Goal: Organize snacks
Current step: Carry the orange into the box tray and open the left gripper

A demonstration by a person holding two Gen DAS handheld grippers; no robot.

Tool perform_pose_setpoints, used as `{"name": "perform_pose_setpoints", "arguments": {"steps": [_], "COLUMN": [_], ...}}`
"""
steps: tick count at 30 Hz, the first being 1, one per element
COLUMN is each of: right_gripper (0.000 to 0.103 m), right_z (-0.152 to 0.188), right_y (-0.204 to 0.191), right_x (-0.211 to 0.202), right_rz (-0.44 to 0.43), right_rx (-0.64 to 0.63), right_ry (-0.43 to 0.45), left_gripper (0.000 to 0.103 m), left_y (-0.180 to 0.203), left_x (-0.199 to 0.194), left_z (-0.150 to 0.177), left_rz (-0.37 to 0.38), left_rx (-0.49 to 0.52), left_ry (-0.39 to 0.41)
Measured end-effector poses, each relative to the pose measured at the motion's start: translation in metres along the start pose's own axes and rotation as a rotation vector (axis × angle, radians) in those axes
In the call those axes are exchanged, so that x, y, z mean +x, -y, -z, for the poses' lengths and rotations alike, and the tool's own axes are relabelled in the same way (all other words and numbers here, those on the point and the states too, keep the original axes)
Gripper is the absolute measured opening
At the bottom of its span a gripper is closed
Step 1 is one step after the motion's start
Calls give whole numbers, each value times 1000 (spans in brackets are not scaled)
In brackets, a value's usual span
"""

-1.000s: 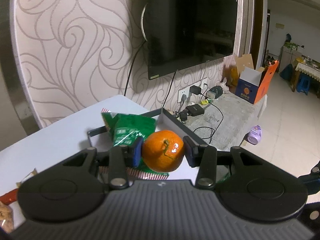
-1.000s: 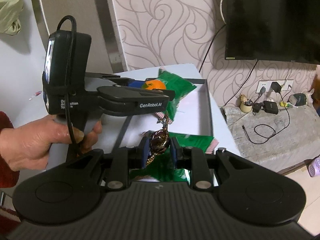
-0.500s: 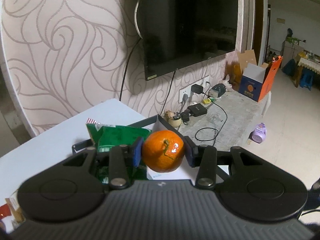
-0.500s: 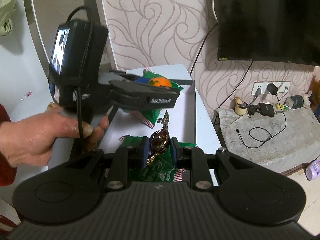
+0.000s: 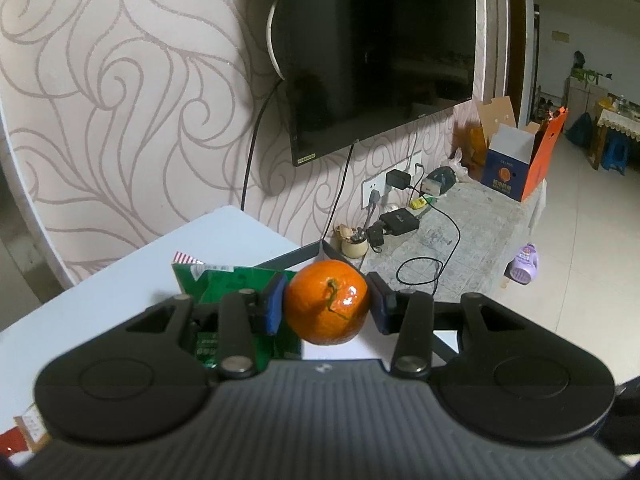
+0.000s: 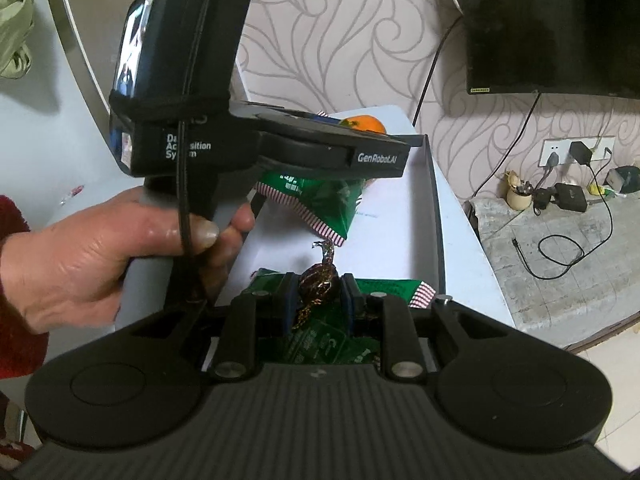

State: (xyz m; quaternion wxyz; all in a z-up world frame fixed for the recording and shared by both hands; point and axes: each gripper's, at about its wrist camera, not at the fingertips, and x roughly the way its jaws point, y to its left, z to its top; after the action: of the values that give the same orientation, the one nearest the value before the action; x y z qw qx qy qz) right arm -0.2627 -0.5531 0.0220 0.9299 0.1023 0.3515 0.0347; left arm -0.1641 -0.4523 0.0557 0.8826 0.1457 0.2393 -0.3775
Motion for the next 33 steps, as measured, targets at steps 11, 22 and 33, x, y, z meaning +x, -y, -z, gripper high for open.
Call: {"name": "perform_pose_setpoints", "arguments": {"steps": [11,22,33], "right_gripper": [26,26,26], "right_z": [-9,-9,-6], "right_y": [10,11,7], "right_x": [-9,-4,-7], "right_rz": [55,56,56], "right_rx": [-17,-17,-18], "right_ry": [23,5,2], "left_gripper": [46,46,47], "left_y": [-4,-4,-4], "left_x": [10,14,11], "left_z": [4,4,4], "left_rz": [-9,-3,-7], "left_rx": [-17,-30,-32], "left_ry": [-7,-9,-13]}}
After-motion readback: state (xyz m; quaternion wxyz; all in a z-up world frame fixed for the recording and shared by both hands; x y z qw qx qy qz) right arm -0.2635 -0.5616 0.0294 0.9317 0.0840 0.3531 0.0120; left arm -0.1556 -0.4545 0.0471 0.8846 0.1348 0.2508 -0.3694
